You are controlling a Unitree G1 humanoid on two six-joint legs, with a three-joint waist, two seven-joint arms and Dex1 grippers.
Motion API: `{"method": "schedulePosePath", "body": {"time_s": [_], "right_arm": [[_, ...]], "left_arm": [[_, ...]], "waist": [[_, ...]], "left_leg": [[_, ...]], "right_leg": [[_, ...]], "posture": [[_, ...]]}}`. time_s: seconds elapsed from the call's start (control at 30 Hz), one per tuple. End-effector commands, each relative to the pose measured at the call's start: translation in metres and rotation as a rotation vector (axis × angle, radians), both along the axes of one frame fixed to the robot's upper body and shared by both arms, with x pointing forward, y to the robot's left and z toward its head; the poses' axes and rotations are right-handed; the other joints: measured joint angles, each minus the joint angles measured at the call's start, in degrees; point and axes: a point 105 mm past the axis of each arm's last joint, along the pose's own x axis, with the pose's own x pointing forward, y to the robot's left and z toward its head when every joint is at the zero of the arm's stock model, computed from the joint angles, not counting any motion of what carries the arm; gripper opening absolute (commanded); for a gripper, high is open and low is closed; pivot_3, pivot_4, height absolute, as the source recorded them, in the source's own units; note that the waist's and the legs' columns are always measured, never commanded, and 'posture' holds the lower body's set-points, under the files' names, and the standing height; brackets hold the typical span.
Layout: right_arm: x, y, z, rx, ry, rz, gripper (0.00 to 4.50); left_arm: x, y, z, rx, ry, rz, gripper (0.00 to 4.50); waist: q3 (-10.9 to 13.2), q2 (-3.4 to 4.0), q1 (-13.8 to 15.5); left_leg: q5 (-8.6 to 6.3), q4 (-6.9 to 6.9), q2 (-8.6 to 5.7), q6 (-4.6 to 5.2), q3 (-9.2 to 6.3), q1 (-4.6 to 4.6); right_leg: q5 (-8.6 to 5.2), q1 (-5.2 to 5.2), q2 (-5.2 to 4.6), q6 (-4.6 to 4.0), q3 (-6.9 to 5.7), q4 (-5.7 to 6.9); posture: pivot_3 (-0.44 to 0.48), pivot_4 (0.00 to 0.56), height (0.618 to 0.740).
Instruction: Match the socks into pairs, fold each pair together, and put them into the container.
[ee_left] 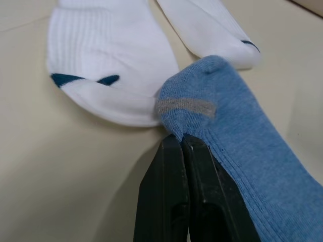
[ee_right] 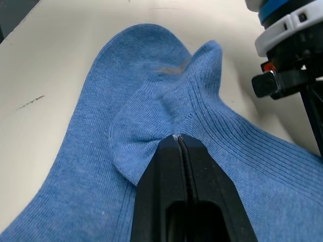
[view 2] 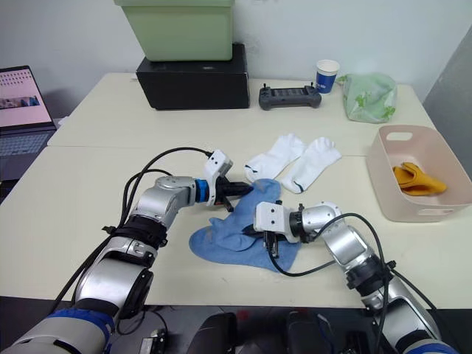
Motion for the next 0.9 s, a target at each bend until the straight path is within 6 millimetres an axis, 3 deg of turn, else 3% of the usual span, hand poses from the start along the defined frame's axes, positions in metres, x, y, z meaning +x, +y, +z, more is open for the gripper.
{"method": "schedulePosePath", "body": {"time_s": [0.03,0.27,0.43,0.5,0.6,0.67,0.7,0.9], "right_arm": [[0.0,-0.005,0.029,0.051,-0.063,0.012,0.0],[0.013,-0.031,0.052,0.014,-0.158,0.008,0.0],[0.03,-0.032,0.059,-0.009,-0.127,0.065,0.0],[0.033,-0.029,0.057,-0.017,-0.108,0.095,0.0],[0.042,-0.027,0.048,-0.027,-0.069,0.098,0.0],[0.045,-0.026,0.047,-0.012,-0.073,0.091,0.42],[0.045,-0.027,0.049,-0.001,-0.074,0.087,0.64],[0.05,-0.05,0.063,0.063,-0.069,-0.042,2.7]], "left_arm": [[-0.002,0.006,0.025,-0.087,-0.044,0.03,0.02],[-0.03,0.036,0.042,-0.161,-0.049,0.174,0.02],[-0.063,0.034,0.035,-0.198,-0.083,0.266,0.02],[-0.069,0.032,0.035,-0.253,-0.088,0.346,0.02],[-0.078,0.04,0.019,-0.247,-0.099,0.477,0.02],[-0.08,0.044,0.014,-0.269,-0.09,0.525,0.0],[-0.082,0.046,0.014,-0.278,-0.095,0.538,0.2],[-0.09,0.063,0.021,-0.258,-0.102,0.539,1.93]], "waist": [[0.0,0.0,0.0],[0.0,0.0,-0.2],[0.0,0.0,-0.1],[0.0,0.0,0.0],[0.0,0.0,0.1],[0.0,0.0,0.1],[0.0,0.0,0.1],[0.0,0.0,0.1]], "left_leg": [[0.0,0.0,0.01,0.0,0.0,0.0],[0.0,0.04,0.07,0.0,-0.08,0.01],[-0.01,0.07,0.06,0.01,-0.09,0.04],[-0.01,0.08,0.07,0.02,-0.08,0.05],[-0.08,0.13,0.06,0.13,-0.08,0.04],[-0.09,0.13,0.06,0.15,-0.07,0.05],[-0.09,0.13,0.05,0.15,-0.07,0.05],[-0.09,0.12,0.06,0.14,-0.07,0.04]], "right_leg": [[0.0,0.0,0.0,0.0,0.0,0.0],[0.0,0.02,-0.02,0.0,0.07,0.05],[0.0,0.08,-0.03,0.0,0.1,0.04],[0.0,0.1,-0.06,-0.01,0.11,-0.02],[0.01,0.15,-0.06,-0.01,0.07,-0.02],[0.01,0.16,-0.06,-0.01,0.07,-0.01],[0.01,0.16,-0.07,-0.01,0.07,-0.01],[0.01,0.15,-0.07,-0.01,0.07,0.0]], "posture": [[0.0,0.15,0.74],[0.0,0.15,0.74],[0.0,0.15,0.74],[0.0,0.15,0.74],[0.0,0.15,0.74],[0.0,0.15,0.74],[0.0,0.15,0.74],[0.0,0.15,0.74]]}}
